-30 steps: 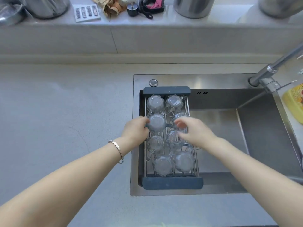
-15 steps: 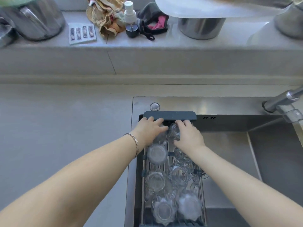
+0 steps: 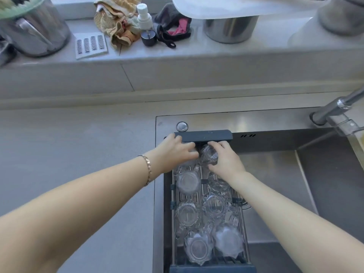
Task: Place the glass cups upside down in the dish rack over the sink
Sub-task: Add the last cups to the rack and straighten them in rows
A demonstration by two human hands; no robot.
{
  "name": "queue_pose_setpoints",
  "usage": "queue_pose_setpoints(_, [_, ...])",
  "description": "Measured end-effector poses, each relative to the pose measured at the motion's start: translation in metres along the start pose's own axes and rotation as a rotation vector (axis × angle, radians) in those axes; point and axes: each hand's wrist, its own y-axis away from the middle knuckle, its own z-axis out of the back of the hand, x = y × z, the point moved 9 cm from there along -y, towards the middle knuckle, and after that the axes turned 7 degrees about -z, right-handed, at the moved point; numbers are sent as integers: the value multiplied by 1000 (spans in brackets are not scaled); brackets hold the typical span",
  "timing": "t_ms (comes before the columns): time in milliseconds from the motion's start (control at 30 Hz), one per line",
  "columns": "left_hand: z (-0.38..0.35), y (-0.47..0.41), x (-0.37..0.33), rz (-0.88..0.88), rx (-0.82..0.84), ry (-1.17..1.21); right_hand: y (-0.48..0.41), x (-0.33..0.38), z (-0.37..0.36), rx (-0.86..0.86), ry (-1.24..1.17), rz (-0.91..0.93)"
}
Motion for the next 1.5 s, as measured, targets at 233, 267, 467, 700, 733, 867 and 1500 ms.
queue_pose_setpoints(233, [24, 70, 35, 353, -471, 553, 1, -4, 4, 24, -113, -18])
queue_pose_setpoints(267, [18, 79, 41, 504, -496, 725, 2, -5, 4, 22, -122, -20])
queue_pose_setpoints(467, [-13, 69, 31, 960, -372, 1160, 4, -3, 3, 15, -122, -25])
queue_pose_setpoints(700, [-45, 43, 29, 1191, -181, 1244, 4, -3, 2, 12, -72, -19])
queue_pose_setpoints(733, [-49, 41, 28, 1225, -174, 1278, 3, -3, 2, 11, -70, -17])
queue_pose_setpoints(867, [-48, 23, 22, 1236, -103, 1120, 3, -3, 2, -2, -51, 3])
queue_pose_setpoints(1500, [-56, 15, 13, 926, -276, 1092, 28, -23, -7, -224, -363, -164])
